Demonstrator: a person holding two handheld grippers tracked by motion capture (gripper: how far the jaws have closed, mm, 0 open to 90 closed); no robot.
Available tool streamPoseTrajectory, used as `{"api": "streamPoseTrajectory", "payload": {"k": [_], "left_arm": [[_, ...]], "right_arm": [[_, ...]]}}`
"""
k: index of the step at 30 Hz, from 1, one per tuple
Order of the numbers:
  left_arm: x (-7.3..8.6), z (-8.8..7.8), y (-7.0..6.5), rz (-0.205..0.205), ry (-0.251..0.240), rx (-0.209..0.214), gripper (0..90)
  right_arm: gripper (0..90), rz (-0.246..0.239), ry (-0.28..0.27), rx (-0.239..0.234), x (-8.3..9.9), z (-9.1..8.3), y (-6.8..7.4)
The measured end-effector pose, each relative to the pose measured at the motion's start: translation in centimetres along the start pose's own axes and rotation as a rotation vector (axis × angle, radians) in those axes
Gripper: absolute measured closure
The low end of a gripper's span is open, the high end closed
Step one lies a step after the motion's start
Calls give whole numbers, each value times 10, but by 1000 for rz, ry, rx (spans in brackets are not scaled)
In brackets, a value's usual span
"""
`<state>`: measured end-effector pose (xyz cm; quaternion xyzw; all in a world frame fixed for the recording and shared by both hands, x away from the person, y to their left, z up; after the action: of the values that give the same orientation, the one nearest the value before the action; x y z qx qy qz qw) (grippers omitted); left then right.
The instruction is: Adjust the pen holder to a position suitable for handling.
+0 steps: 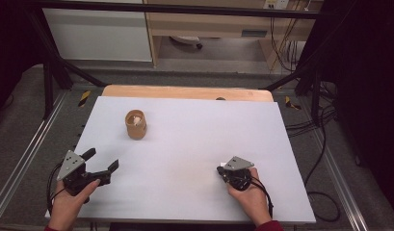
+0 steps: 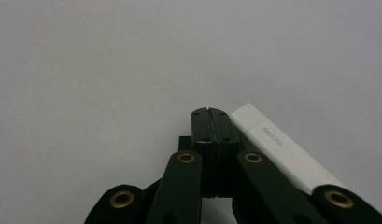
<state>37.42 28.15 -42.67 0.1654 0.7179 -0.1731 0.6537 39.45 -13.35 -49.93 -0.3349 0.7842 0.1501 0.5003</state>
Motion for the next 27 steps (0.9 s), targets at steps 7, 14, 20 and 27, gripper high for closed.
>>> {"api": "streamPoseTrajectory", "payload": {"k": [7,14,20,27], "left_arm": [[0,0,0,0,0,0,34],[0,0,0,0,1,-1,34],[0,0,0,-1,1,-2,34],[0,0,1,-1,3,-2,34]], "right_arm": [[900,5,1,5,-1,1,-1],[900,9,3,9,-1,2,-1],[900,7,4,0,-1,1,0],[900,8,3,-9,0,0,1]]}}
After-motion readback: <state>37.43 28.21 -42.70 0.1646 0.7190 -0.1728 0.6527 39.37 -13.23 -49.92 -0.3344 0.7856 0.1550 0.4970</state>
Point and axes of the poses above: each handheld gripper's, and its own axes: z roughly forward along the jaws, x roughly out of its underside, y roughly to its left, the point moved 6 cm from there along z, roughly forward along the jaws, and after that the axes turned 12 degrees about -y, right-handed, at the moved point
